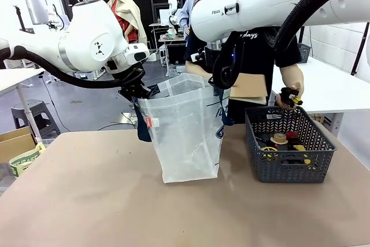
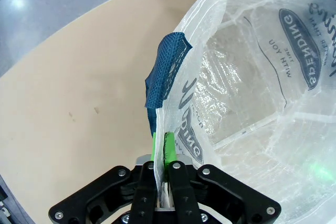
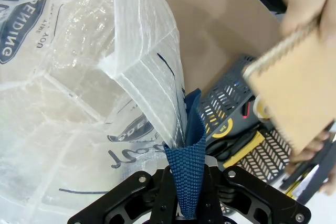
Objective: Transfer purchased items from the store into the shopping bag.
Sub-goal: Move the Reusable shopping bag to the right side of the table.
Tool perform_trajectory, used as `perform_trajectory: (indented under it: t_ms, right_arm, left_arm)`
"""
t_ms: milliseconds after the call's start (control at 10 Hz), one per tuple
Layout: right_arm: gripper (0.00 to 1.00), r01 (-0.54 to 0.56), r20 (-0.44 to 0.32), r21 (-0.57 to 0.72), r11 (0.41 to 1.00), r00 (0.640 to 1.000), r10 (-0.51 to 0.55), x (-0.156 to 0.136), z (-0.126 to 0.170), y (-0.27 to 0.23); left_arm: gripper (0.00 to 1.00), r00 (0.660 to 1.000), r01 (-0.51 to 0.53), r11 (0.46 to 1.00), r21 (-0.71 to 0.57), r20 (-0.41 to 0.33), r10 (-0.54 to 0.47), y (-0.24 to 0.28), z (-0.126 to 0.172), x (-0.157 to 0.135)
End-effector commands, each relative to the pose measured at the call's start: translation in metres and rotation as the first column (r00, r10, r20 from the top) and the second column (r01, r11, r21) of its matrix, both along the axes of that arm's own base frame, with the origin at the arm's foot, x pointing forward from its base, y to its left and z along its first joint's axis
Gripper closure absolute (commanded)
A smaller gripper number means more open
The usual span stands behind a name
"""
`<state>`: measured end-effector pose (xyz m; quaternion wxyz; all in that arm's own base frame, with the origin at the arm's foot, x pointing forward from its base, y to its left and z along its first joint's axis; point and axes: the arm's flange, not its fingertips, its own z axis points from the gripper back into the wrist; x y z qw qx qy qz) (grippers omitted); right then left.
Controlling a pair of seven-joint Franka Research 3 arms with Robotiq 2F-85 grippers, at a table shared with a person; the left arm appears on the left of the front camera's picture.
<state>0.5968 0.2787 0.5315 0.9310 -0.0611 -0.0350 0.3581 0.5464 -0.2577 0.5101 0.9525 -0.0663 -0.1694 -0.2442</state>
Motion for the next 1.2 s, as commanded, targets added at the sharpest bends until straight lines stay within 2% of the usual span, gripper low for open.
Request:
perform_trajectory:
  t_ms: [0, 1100]
  right_arm:
    - [1.0, 0.003, -0.005, -0.003, 1.0, 1.0, -0.003, 0.0009, 0.0002, -0.0007]
    - [1.0, 0.003, -0.005, -0.003, 1.0, 1.0, -0.003, 0.0009, 0.0002, -0.0007]
  left_arm:
    - [1.0, 1.0, -0.005, 1.0, 0.009, 0.007, 0.005, 0.002, 0.0003, 0.0]
    - [1.0, 1.0, -0.005, 1.0, 0.009, 0.007, 0.005, 0.002, 0.0003, 0.0]
